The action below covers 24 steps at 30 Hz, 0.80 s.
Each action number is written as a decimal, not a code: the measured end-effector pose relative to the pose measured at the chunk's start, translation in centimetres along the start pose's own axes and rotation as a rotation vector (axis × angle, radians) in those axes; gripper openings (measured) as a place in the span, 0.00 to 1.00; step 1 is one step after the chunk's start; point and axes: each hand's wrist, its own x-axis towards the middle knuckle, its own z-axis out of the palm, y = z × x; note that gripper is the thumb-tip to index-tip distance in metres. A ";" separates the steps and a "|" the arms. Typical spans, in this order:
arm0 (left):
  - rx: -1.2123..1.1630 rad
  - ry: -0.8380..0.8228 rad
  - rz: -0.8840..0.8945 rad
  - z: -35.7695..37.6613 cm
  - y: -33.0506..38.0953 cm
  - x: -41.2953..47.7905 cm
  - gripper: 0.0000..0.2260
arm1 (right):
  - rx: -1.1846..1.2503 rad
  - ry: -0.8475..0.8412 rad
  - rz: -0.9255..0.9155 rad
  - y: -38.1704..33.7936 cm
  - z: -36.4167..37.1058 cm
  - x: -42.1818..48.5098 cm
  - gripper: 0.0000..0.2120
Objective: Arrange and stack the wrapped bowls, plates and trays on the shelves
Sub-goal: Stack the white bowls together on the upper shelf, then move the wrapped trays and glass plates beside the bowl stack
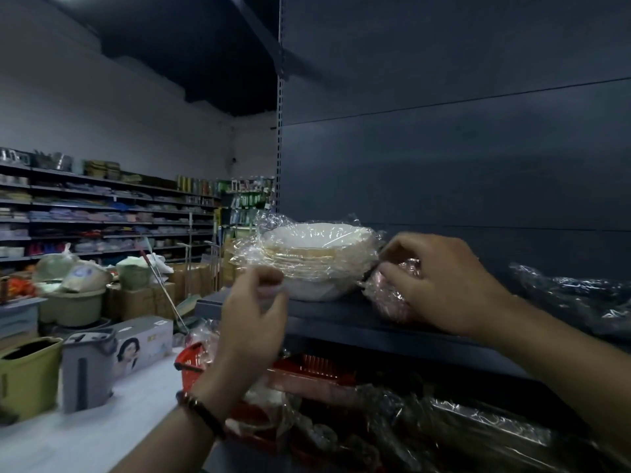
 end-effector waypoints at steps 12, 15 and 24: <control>0.041 -0.607 0.301 11.7 5.9 -15.5 0.07 | -0.035 0.022 0.325 6.9 -9.0 -20.5 0.04; -0.014 -0.726 0.291 15.8 7.6 -18.2 0.03 | -0.084 -0.008 0.474 10.5 -10.4 -25.0 0.03; -0.037 -1.006 0.211 27.2 12.7 -23.8 0.03 | -0.201 0.021 0.886 20.2 -12.8 -36.1 0.07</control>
